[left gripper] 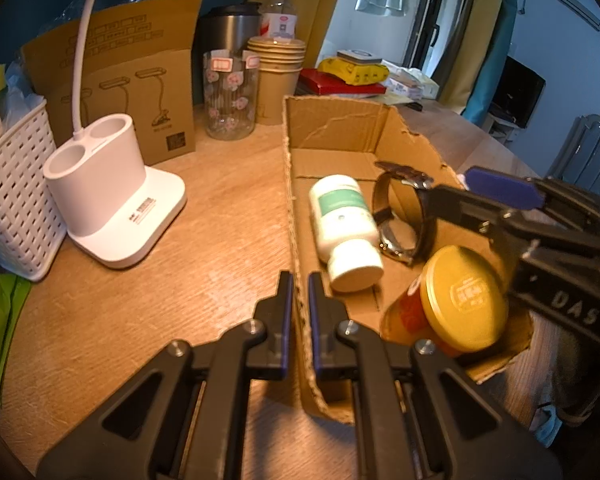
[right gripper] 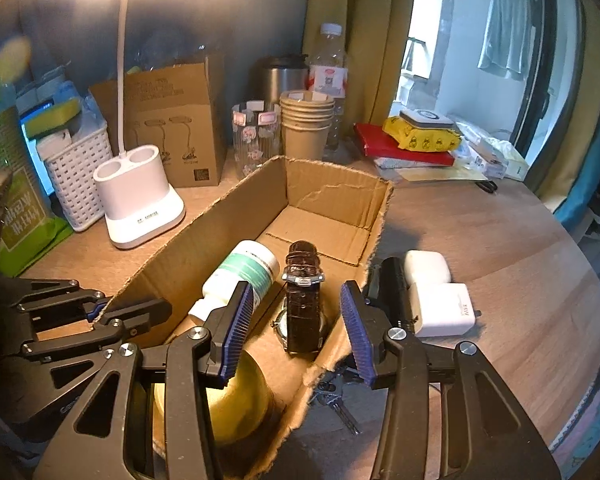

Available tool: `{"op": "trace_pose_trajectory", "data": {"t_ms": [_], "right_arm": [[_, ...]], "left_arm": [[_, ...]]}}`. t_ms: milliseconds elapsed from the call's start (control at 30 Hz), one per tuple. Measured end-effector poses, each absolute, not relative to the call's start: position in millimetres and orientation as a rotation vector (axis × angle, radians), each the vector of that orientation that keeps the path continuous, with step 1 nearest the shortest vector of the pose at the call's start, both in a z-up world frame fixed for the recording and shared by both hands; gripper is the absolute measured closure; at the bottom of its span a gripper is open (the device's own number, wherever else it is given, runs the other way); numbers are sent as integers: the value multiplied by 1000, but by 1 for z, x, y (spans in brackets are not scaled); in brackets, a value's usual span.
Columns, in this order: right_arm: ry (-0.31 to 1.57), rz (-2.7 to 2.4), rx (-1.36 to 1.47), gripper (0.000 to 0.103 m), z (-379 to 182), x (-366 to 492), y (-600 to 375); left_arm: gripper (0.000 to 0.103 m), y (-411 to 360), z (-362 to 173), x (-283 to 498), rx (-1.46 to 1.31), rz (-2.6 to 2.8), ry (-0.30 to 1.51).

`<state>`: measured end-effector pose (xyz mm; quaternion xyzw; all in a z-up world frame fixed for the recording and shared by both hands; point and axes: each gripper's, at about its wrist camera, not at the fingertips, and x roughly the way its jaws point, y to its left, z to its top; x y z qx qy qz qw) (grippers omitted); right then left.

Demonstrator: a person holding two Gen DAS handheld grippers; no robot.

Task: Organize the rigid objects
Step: 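Lower the wristwatch into the box and open the right gripper, then move the right gripper back to the black car key fob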

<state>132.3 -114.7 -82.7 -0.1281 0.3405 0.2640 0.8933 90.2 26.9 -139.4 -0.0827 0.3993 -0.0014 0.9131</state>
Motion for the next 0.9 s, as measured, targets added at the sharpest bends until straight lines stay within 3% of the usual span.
{"op": "trace_pose_trajectory", "data": {"t_ms": [267,900], "right_arm": [[671,504,-193,41,-68,134,-139],[645,401,-115,40,-58,140,-195]], "left_arm": [[96,27,-139,90,-170,-3,822],[95,29,-140,90,-173,-2,822]]}}
